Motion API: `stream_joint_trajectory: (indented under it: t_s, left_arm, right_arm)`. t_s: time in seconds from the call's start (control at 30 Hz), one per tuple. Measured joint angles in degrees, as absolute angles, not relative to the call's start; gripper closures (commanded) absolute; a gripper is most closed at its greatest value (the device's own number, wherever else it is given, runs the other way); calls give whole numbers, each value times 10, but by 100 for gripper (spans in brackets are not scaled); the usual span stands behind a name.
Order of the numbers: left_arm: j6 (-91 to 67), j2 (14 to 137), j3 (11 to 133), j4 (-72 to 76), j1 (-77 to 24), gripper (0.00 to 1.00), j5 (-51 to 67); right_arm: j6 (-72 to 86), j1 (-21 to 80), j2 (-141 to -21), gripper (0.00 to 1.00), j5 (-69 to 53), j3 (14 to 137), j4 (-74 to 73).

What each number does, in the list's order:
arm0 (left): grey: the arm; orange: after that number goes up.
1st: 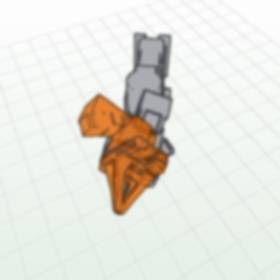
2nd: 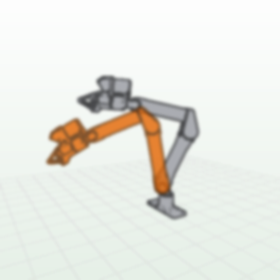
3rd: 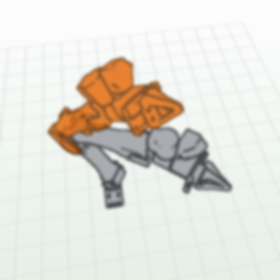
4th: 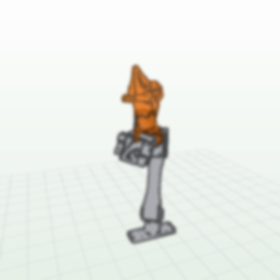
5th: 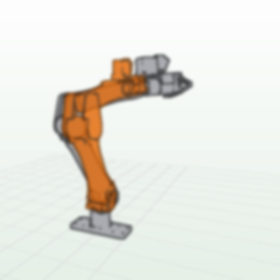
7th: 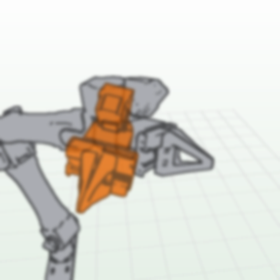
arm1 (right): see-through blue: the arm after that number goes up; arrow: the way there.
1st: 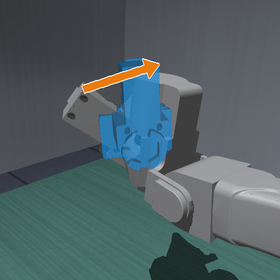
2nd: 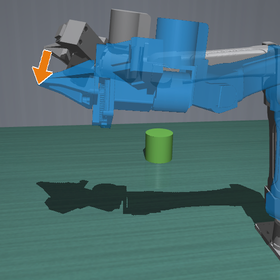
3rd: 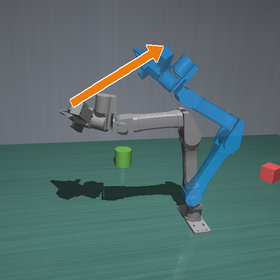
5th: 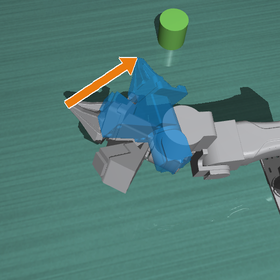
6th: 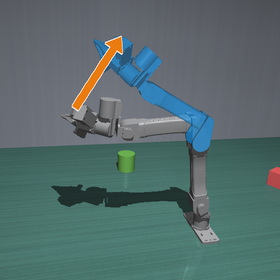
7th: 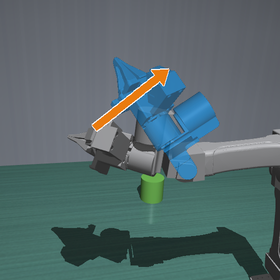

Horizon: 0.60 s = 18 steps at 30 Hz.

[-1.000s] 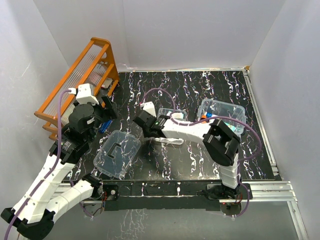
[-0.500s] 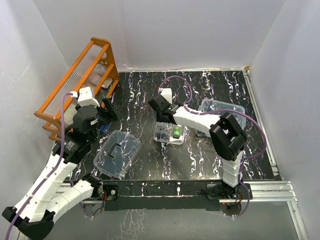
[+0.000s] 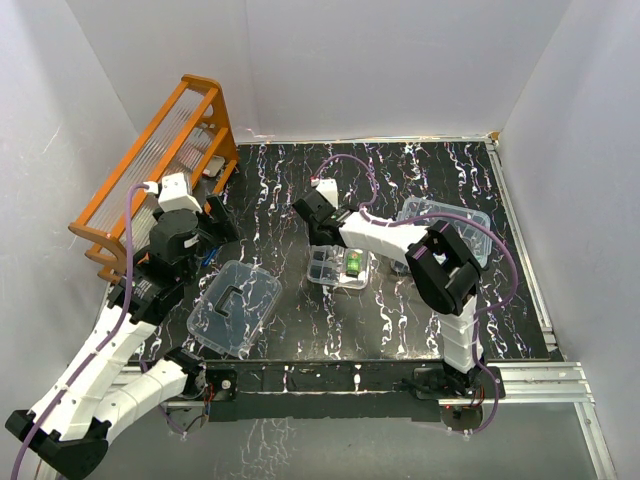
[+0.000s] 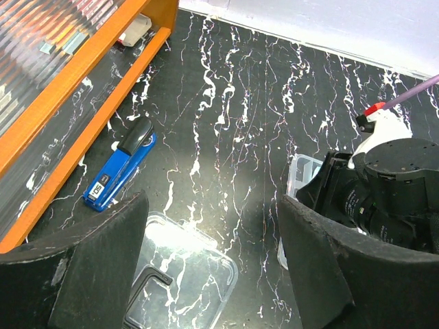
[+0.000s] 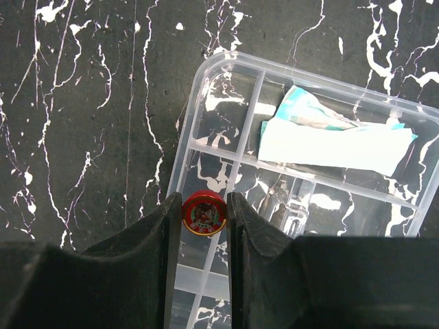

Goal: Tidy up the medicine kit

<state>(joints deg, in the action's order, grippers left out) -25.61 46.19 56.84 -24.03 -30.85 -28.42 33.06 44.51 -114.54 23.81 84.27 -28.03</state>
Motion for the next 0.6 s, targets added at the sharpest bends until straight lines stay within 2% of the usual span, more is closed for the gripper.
stream_joint_trajectory:
  t_s: [0.33, 0.6]
  left_arm:
    - [-256, 462, 566, -240, -309, 25, -284]
    - [-256, 462, 566, -240, -309, 25, -284]
  right_arm:
    - [322, 445, -1153, 76, 237, 854, -277]
    - [315, 445, -1167, 71, 237, 861, -275]
